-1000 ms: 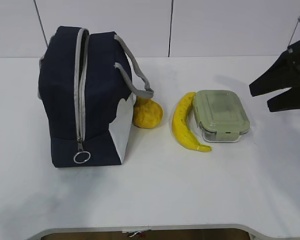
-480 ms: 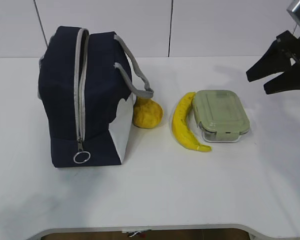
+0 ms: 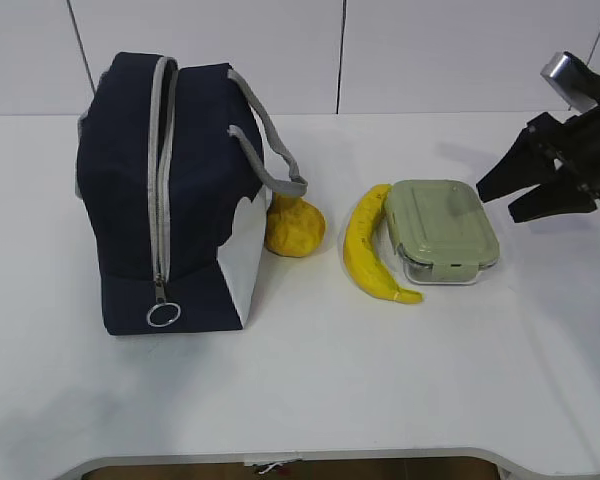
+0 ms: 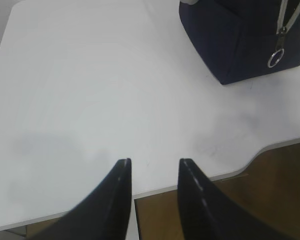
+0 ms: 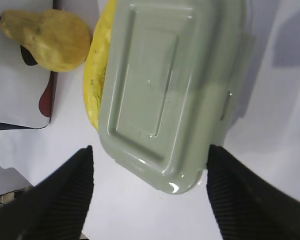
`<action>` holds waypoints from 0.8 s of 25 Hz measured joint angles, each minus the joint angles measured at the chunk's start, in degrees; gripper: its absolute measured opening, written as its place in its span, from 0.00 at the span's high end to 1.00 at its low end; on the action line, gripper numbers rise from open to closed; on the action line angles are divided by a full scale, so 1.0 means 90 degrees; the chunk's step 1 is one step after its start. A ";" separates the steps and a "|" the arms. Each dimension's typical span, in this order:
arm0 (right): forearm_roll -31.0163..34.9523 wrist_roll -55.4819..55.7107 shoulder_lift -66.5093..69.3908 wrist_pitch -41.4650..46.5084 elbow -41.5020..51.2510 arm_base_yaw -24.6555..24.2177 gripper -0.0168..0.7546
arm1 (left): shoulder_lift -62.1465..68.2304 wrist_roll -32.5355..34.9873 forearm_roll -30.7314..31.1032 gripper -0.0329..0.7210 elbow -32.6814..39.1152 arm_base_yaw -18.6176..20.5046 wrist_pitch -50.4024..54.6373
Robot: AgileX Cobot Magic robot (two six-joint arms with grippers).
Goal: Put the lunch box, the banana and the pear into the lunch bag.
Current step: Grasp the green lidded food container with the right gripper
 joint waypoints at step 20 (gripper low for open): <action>0.0323 -0.0423 0.0828 -0.0040 -0.0205 0.0000 0.26 | 0.0000 0.0000 0.0000 0.63 0.0000 0.0000 0.0000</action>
